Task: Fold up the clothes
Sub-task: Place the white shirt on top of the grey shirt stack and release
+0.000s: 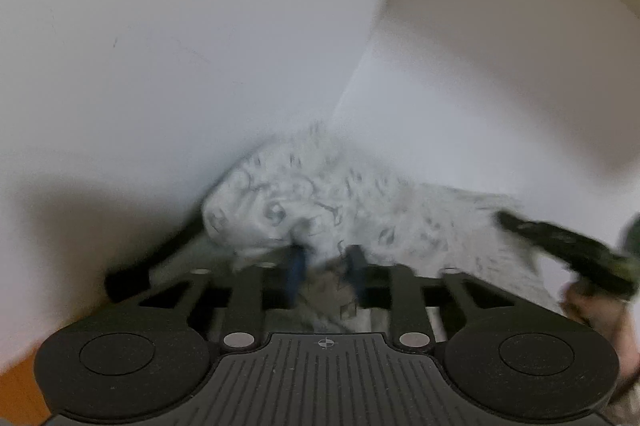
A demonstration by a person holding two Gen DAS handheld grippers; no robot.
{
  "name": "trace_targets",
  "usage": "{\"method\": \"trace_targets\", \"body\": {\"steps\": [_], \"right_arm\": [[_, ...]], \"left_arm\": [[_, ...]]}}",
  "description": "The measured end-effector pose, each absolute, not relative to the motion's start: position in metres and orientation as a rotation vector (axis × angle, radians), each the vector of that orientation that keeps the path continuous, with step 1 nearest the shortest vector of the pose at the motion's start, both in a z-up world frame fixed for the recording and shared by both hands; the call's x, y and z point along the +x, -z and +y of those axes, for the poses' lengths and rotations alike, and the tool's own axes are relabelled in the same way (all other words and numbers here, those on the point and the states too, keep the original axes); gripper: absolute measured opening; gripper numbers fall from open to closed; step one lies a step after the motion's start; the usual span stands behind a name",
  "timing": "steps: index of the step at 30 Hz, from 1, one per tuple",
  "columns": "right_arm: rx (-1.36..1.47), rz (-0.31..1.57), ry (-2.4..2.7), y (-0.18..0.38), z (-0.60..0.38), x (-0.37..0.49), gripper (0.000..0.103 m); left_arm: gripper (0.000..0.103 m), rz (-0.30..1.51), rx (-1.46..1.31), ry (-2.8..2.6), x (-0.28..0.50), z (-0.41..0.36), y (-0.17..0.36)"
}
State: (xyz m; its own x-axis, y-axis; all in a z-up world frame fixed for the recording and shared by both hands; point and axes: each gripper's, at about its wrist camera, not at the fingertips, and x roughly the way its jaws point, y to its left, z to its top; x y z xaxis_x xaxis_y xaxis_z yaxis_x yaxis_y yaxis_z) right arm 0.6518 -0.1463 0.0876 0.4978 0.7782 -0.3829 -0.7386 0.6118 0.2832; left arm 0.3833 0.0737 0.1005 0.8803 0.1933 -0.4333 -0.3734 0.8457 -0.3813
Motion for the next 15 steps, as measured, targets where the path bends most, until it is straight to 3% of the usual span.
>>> {"method": "trace_targets", "body": {"steps": [6, 7, 10, 15], "right_arm": [[0.061, 0.374, -0.849, -0.092, -0.156, 0.631, 0.007], [0.053, 0.375, -0.849, -0.094, -0.158, 0.631, 0.010], [0.031, 0.379, -0.851, -0.101, -0.166, 0.630, 0.041], [0.016, 0.380, -0.905, -0.116, -0.176, 0.619, 0.043]], "left_arm": [[0.022, 0.442, -0.419, -0.311, 0.402, 0.072, -0.102], [0.025, 0.455, -0.424, -0.304, 0.398, 0.074, -0.099], [0.041, 0.472, -0.441, -0.311, 0.383, 0.077, -0.099], [0.040, 0.408, -0.334, -0.347, 0.368, 0.061, -0.126]]}}
